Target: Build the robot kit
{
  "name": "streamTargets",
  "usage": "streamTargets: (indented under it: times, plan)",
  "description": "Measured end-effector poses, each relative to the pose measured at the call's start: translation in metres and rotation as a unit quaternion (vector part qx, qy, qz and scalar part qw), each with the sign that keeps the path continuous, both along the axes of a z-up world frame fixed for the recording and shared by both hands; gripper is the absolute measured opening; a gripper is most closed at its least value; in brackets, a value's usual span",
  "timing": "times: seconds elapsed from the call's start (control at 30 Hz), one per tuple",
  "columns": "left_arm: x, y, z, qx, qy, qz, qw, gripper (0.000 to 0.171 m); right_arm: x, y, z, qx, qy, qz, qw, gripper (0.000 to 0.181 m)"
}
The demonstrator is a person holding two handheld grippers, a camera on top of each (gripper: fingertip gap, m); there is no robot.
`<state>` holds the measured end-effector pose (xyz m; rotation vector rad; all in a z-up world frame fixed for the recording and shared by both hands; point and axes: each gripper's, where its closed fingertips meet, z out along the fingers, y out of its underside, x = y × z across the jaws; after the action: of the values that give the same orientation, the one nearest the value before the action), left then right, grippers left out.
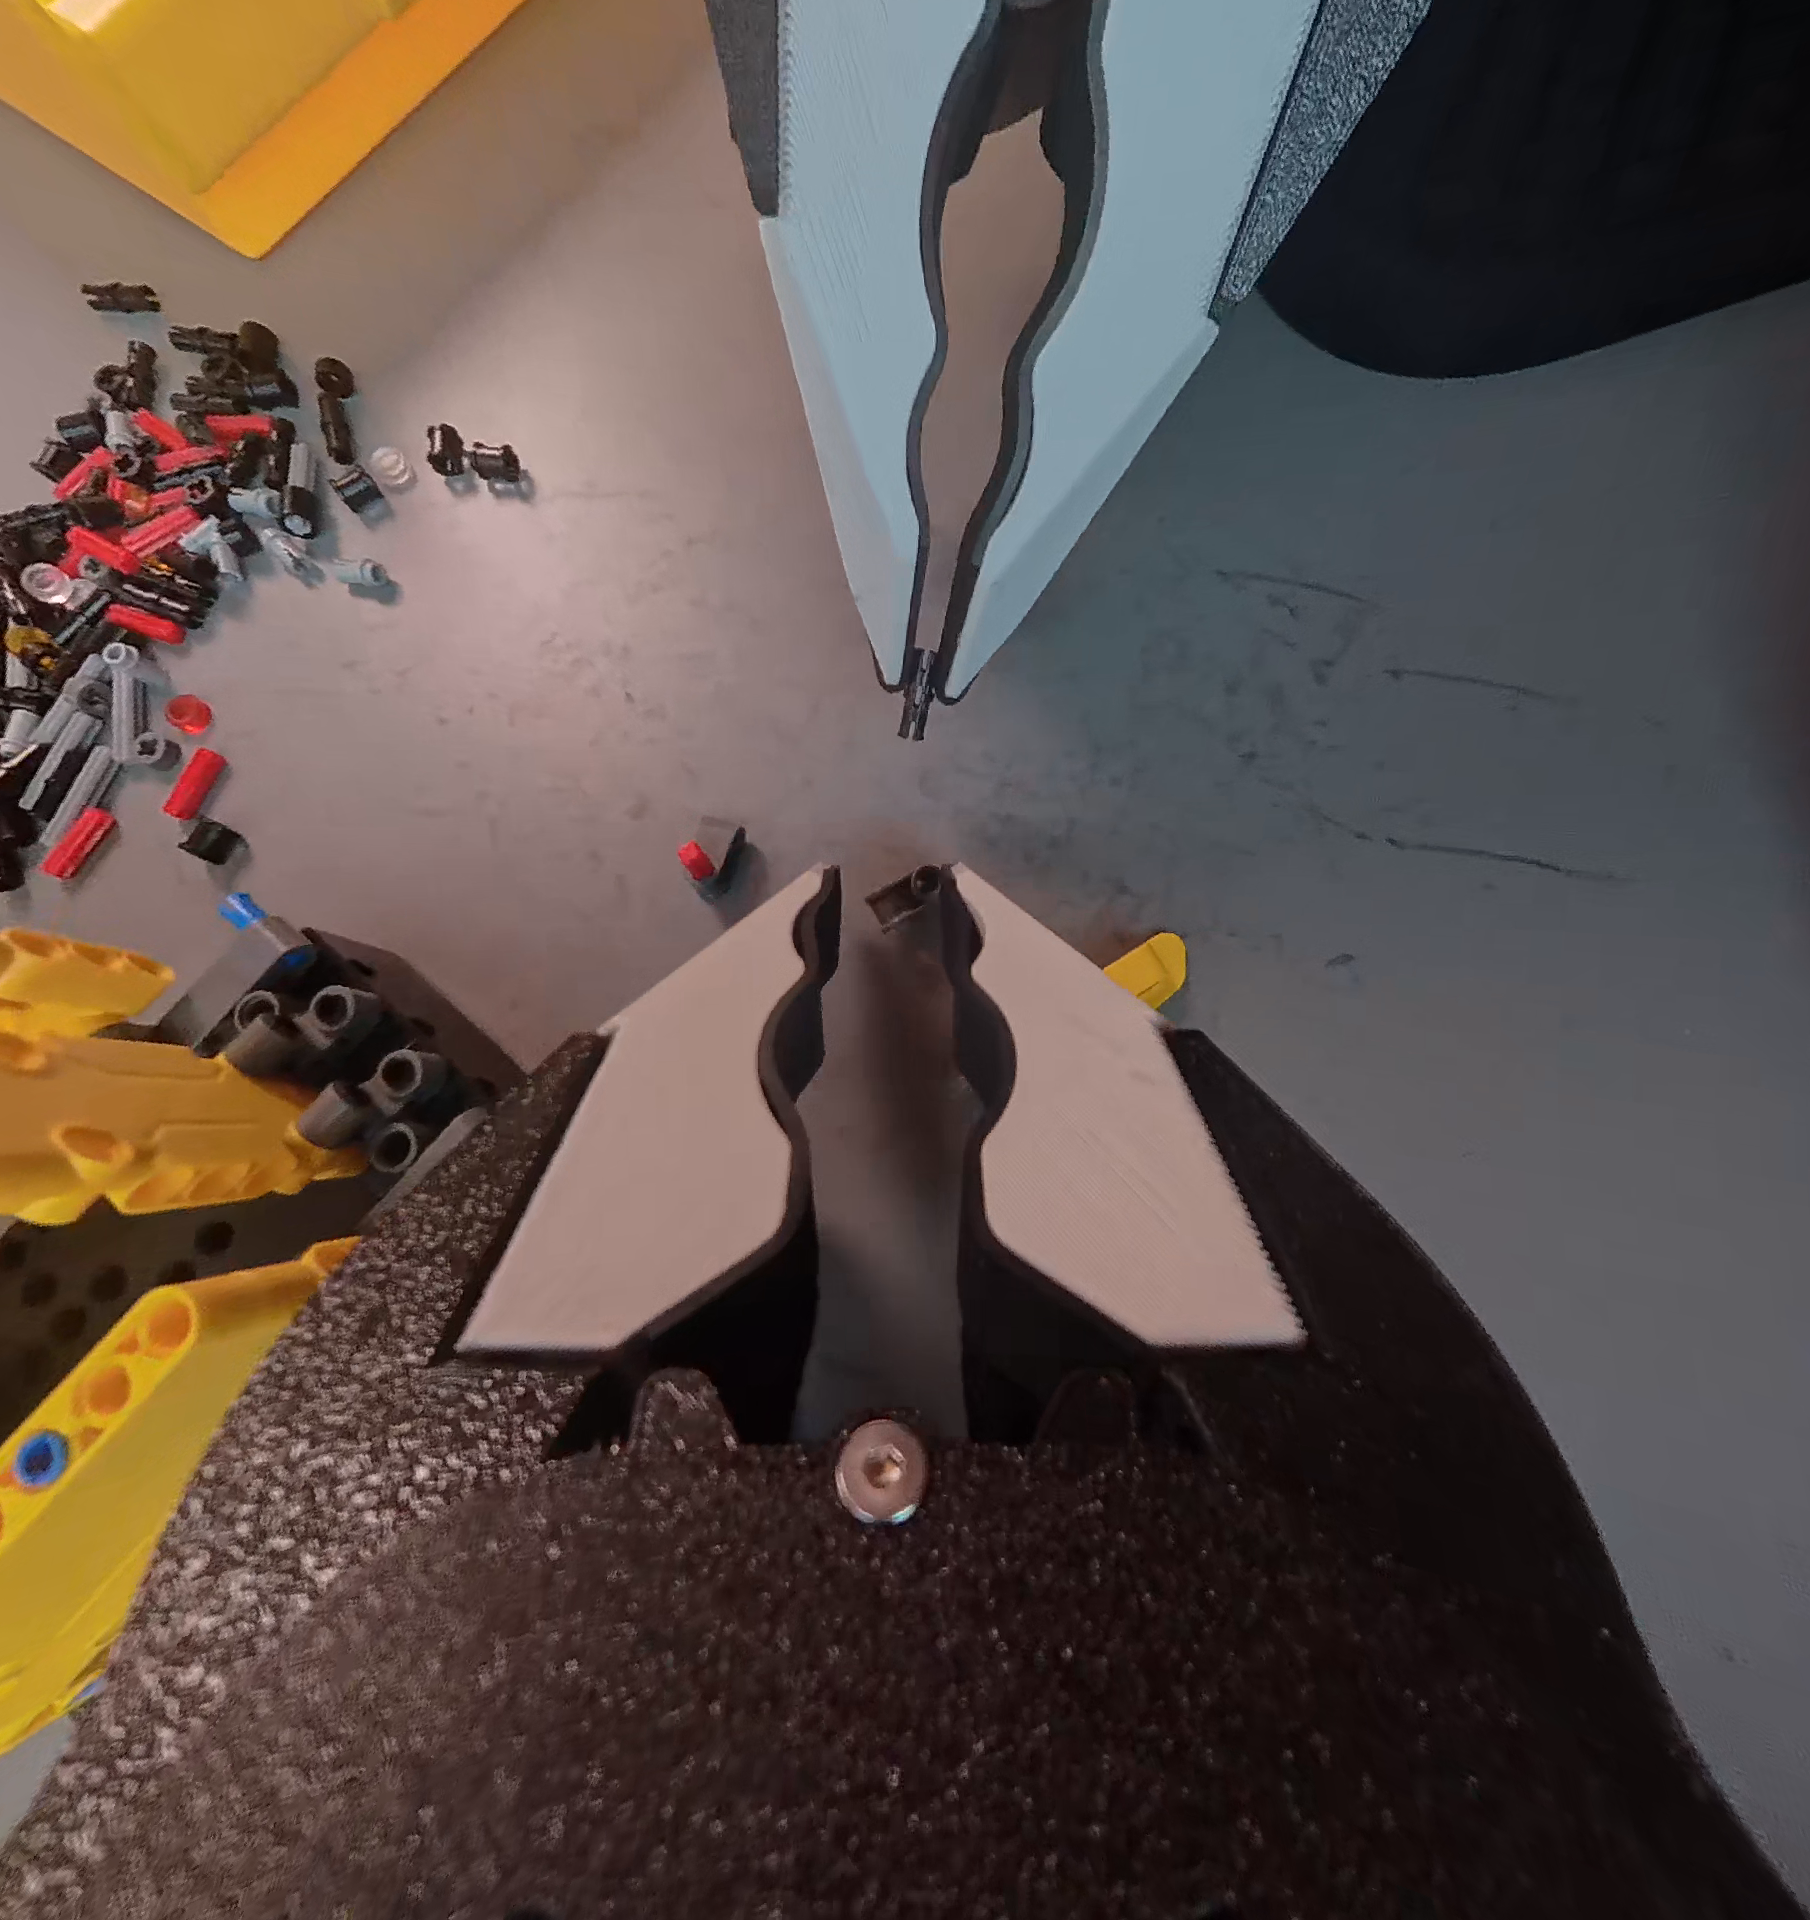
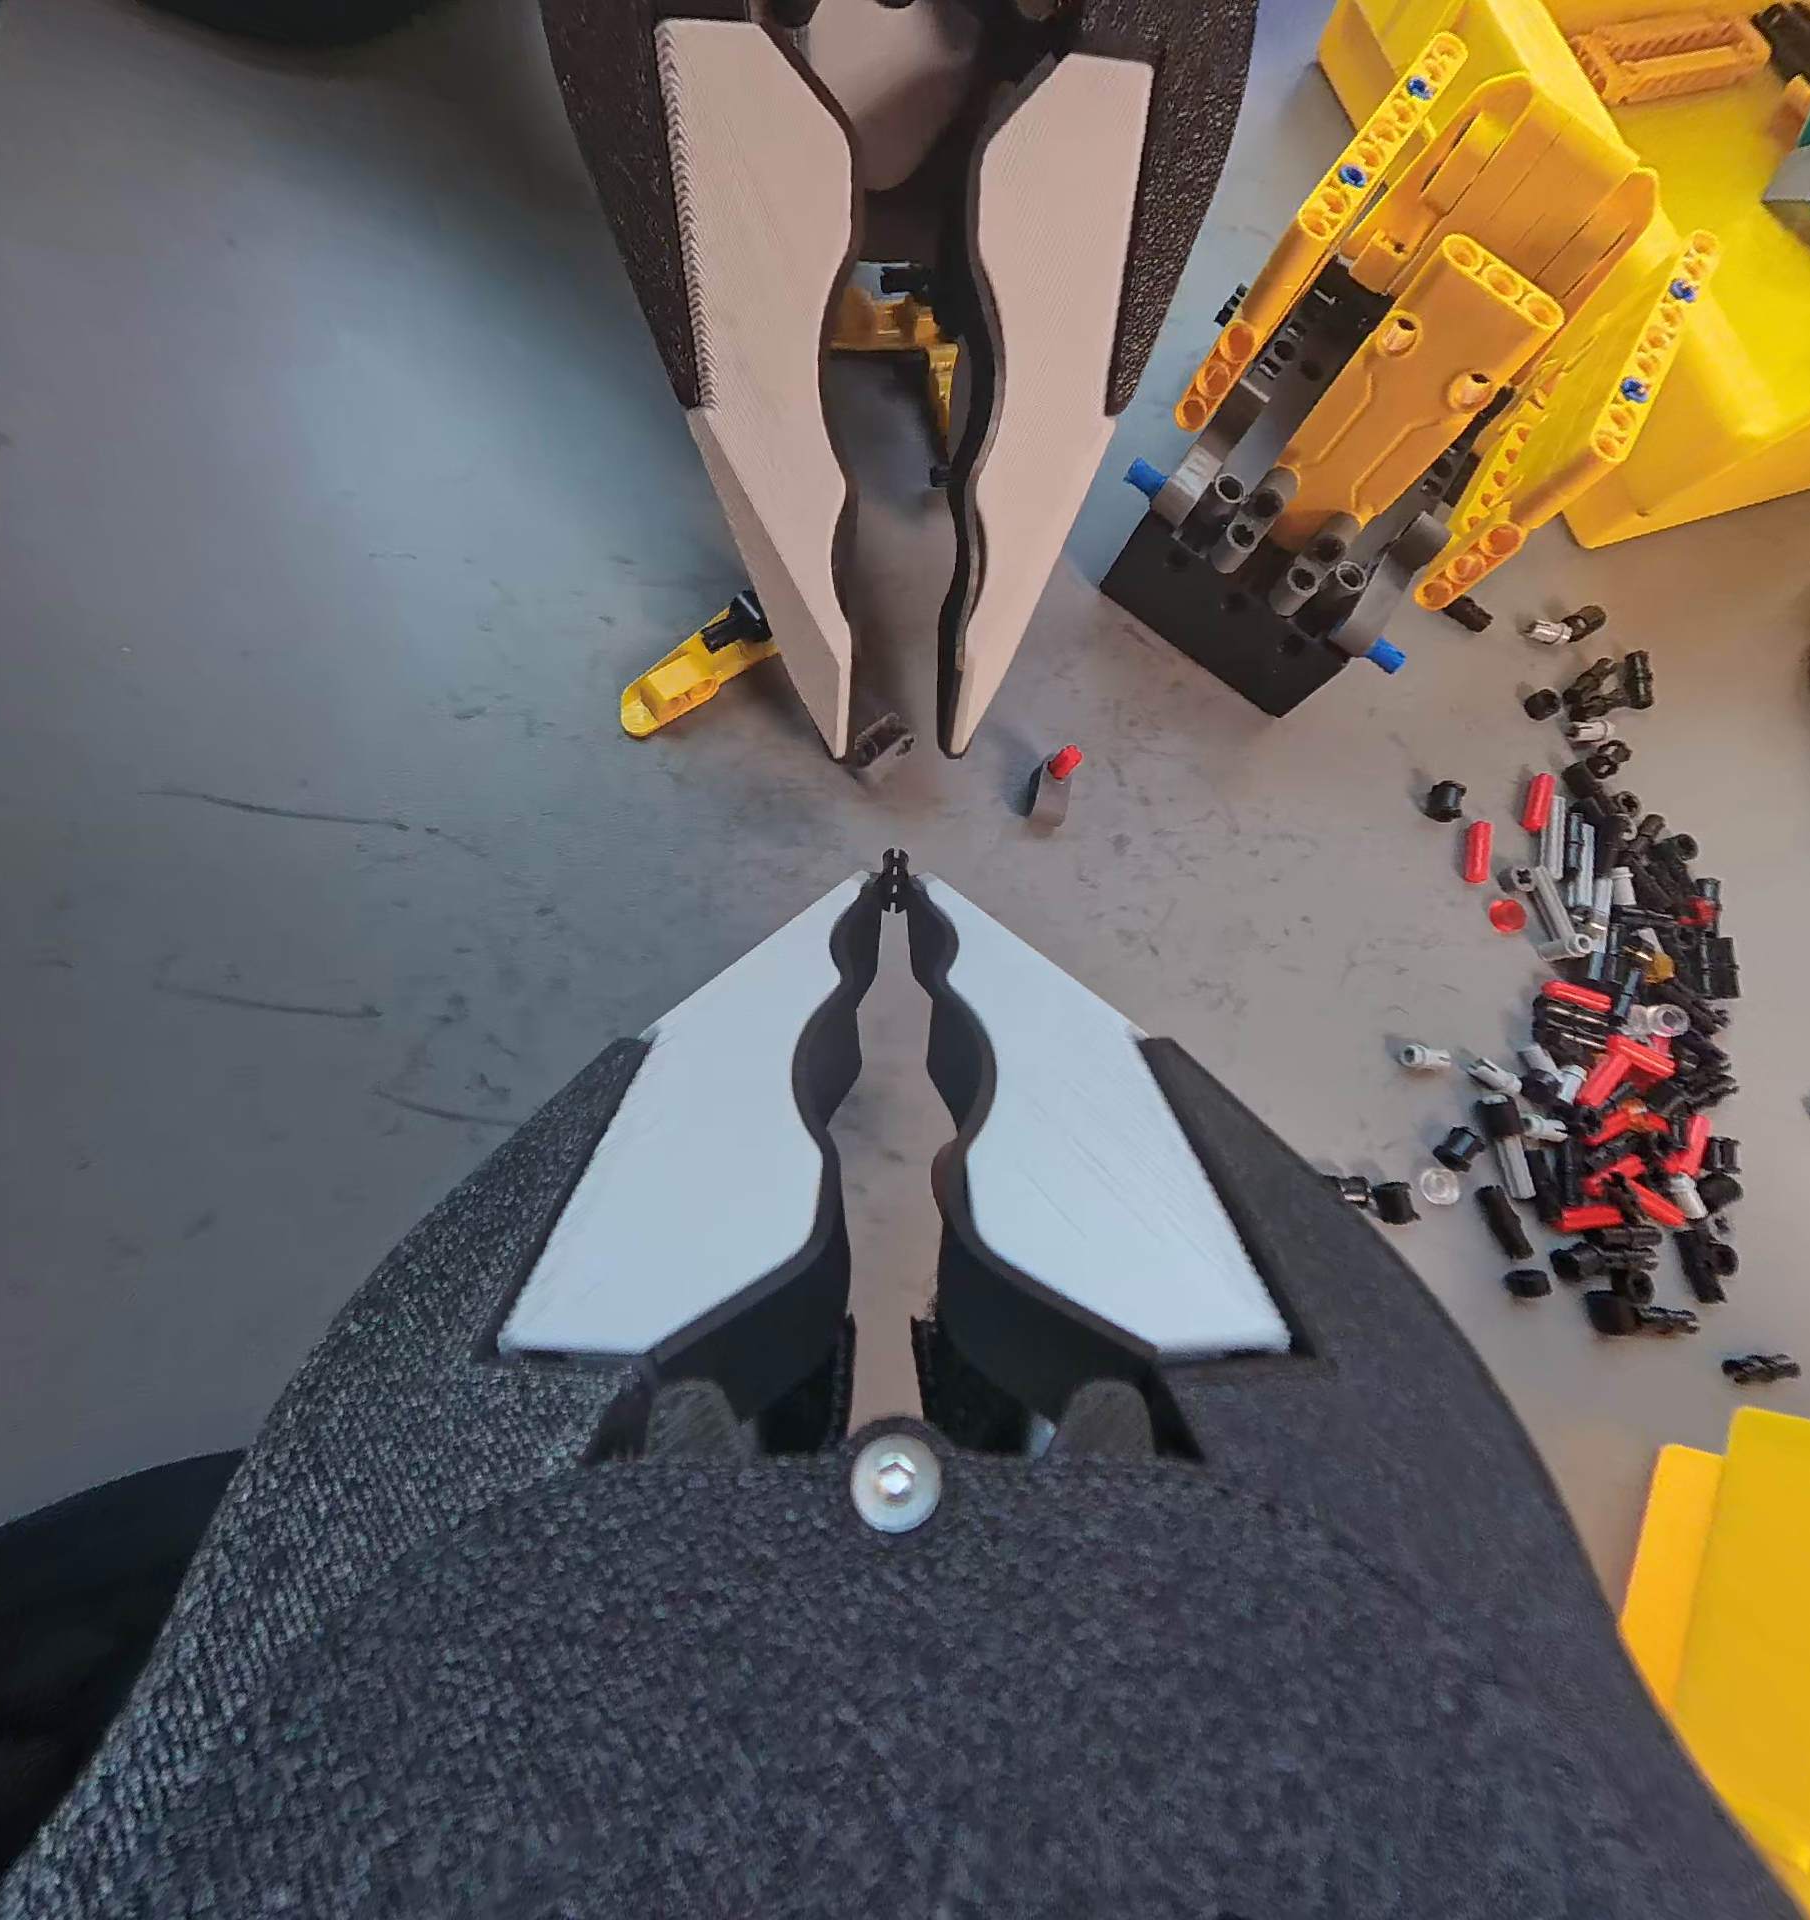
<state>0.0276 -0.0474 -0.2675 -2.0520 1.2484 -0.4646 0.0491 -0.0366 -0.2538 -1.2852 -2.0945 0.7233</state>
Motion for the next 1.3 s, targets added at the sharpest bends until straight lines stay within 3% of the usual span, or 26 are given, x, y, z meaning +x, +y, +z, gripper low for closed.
streamTargets:
  times: [0.5, 0.77, 1.3]
  plan:
    - [-0.004, -0.019, 0.005, -0.030, -0.026, -0.014, 0.999, 0.010, 0.000, -0.002, -0.006, -0.008, -0.006, 0.004, 1.000, 0.004]
    - [-0.007, -0.014, 0.008, -0.043, -0.051, 0.015, 0.998, 0.007, 0.000, -0.003, -0.007, -0.010, -0.007, 0.004, 1.000, 0.003]
    - [0.000, -0.015, -0.001, -0.032, -0.005, 0.010, 0.999, 0.012, -0.001, -0.003, -0.008, -0.009, -0.008, 0.005, 1.000, 0.004]
